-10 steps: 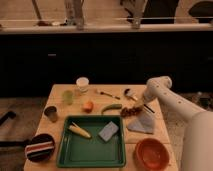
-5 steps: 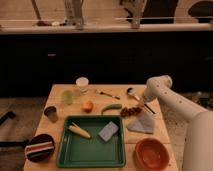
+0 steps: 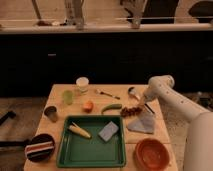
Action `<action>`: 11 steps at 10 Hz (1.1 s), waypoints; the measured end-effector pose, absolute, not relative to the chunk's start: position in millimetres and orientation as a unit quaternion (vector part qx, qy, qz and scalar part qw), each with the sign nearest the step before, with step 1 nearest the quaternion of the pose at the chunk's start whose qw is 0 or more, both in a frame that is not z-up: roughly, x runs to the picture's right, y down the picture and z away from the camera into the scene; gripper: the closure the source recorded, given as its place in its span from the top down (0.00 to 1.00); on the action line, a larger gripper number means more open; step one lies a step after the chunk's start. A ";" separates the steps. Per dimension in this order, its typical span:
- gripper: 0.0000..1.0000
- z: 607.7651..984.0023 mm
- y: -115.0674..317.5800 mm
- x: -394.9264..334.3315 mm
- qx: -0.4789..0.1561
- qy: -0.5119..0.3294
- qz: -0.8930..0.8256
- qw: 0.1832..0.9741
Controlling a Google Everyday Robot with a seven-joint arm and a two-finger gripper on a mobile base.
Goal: Place brush in table surface
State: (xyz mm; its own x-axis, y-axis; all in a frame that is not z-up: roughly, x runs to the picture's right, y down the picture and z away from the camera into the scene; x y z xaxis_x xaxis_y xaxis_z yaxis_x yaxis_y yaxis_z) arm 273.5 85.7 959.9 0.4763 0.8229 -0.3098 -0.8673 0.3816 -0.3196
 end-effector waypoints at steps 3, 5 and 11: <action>0.00 938.5 61.3 267.9 -0.217 0.015 0.512 0.831; 0.00 926.8 49.3 261.7 -0.215 -0.007 0.510 0.833; 0.00 887.1 18.1 247.1 -0.211 -0.085 0.513 0.828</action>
State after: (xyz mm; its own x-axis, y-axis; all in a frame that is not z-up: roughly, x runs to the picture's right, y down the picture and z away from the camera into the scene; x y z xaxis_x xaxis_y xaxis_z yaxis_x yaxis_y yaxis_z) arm 247.1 18.1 887.1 0.4592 0.8851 -0.0757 -0.8133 0.3846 -0.4367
